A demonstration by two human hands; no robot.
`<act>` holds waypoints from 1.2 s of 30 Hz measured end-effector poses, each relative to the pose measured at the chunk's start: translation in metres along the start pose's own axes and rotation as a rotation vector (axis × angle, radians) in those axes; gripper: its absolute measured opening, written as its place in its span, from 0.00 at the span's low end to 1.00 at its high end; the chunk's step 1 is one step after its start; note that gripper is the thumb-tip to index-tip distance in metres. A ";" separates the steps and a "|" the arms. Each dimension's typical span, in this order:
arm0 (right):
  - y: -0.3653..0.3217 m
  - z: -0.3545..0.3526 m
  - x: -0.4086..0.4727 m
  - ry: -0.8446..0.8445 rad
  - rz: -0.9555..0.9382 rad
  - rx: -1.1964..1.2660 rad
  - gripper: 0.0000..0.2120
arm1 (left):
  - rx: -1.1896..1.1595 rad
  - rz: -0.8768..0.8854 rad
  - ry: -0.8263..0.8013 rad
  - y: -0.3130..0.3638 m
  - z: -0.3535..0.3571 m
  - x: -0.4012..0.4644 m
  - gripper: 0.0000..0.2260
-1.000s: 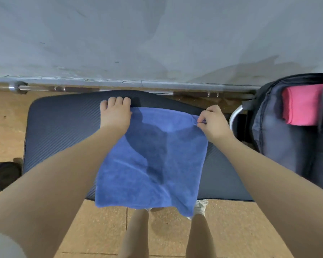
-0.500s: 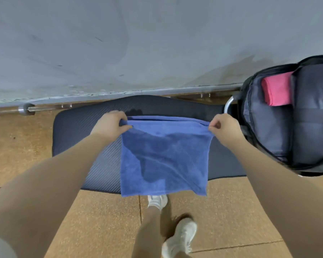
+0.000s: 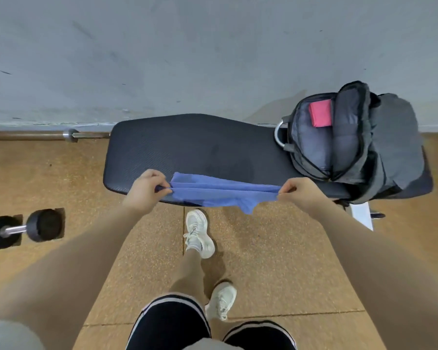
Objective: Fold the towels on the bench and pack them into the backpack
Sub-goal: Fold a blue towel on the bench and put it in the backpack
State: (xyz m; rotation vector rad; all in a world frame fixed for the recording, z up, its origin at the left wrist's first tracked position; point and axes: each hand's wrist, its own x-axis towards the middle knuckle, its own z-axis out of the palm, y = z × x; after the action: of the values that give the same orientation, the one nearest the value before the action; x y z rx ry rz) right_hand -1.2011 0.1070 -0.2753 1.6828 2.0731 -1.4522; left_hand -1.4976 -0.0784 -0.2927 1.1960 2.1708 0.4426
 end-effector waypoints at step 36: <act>-0.079 0.111 0.304 0.323 -0.113 -0.533 0.23 | 0.358 0.260 0.198 -0.076 0.056 0.310 0.22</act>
State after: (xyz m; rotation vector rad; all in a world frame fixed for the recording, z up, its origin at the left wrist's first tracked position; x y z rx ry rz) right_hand -1.4318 0.2479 -0.4704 1.6661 2.4576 -0.5759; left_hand -1.6346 0.1431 -0.4861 1.7063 2.3383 0.2948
